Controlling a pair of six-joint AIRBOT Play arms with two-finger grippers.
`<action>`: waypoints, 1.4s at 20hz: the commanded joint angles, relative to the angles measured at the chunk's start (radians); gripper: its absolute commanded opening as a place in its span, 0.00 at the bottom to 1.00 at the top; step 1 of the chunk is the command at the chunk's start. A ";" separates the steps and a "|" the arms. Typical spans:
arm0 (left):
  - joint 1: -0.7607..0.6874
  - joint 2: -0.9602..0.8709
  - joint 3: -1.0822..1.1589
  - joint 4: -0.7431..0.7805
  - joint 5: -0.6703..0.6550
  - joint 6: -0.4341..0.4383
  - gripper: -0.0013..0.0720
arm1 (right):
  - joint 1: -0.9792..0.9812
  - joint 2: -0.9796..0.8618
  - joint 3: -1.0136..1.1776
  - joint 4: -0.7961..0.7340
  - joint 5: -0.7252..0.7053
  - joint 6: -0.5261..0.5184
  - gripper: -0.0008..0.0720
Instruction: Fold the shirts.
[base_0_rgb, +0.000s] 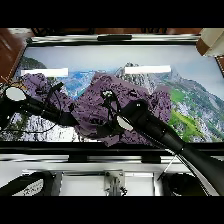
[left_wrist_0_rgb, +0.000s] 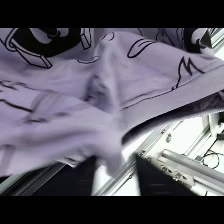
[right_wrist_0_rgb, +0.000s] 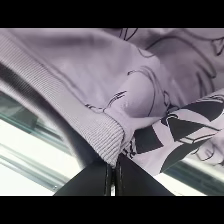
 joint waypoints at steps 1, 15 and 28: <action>0.001 -0.030 0.002 0.042 0.002 0.019 0.79 | 0.000 -0.021 0.001 0.037 -0.004 -0.001 0.11; 0.314 -0.006 0.373 0.468 -0.121 -0.158 0.93 | 0.000 -0.021 0.001 0.051 -0.056 -0.009 0.11; 0.717 0.011 0.175 0.539 0.080 -0.053 0.96 | 0.000 -0.021 0.001 0.072 0.081 -0.061 0.11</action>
